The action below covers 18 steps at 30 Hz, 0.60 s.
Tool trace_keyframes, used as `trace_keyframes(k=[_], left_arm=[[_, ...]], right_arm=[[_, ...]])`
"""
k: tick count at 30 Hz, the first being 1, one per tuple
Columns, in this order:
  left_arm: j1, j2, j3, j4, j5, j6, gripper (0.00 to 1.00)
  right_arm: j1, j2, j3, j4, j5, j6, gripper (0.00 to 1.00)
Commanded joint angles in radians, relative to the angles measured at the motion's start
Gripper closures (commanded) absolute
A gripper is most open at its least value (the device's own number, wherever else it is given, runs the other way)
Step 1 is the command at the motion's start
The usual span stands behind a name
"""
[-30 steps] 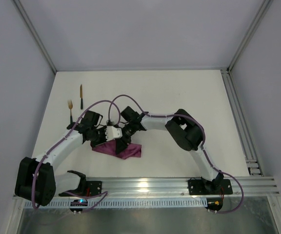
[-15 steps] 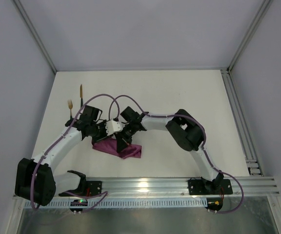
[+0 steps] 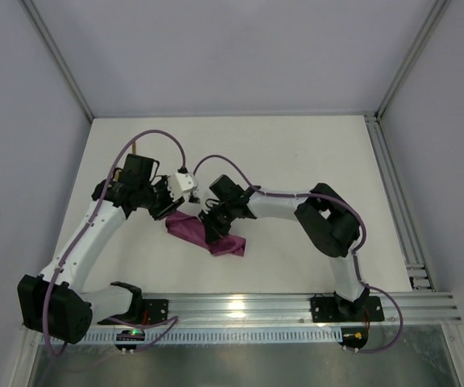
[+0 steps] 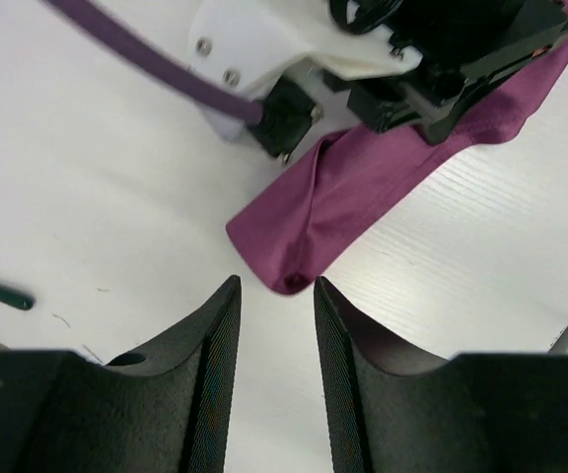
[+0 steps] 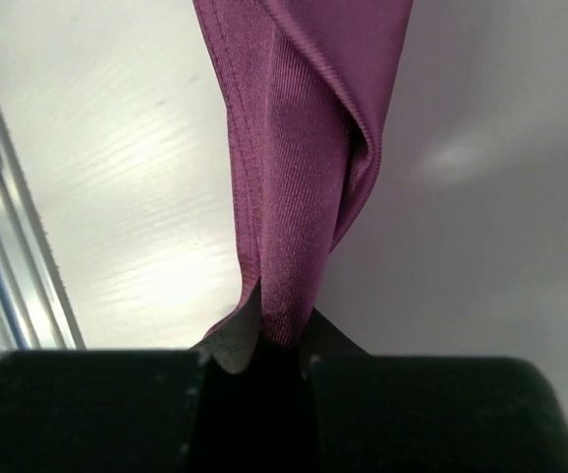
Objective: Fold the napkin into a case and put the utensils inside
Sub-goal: Pick up the smaller rectangle-folded napkin from the center of the board.
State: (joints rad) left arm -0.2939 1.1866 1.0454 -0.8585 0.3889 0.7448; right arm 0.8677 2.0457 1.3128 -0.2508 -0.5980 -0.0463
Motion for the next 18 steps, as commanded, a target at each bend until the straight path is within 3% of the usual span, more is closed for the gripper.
trace_keyframes(k=[1, 5, 14, 15, 18], left_arm=[[0.022, -0.021, 0.031, -0.030, -0.025, -0.073, 0.63], [0.042, -0.022, 0.025, -0.010, -0.051, -0.085, 0.63], [0.065, -0.025, 0.028, 0.018, -0.085, -0.090, 0.63], [0.067, -0.025, 0.028, 0.021, -0.085, -0.090, 0.63], [0.075, -0.025, 0.033, 0.029, -0.087, -0.093, 0.63]], right_arm=[[-0.027, -0.099, -0.047, 0.005, 0.165, -0.004, 0.96], [-0.047, -0.162, -0.110, -0.033, 0.341, -0.017, 0.96], [-0.050, -0.318, -0.224, -0.114, 1.023, -0.038, 0.96], [-0.052, -0.318, -0.230, -0.114, 1.024, -0.038, 0.96], [-0.027, -0.322, -0.248, -0.119, 1.223, -0.040, 0.96]])
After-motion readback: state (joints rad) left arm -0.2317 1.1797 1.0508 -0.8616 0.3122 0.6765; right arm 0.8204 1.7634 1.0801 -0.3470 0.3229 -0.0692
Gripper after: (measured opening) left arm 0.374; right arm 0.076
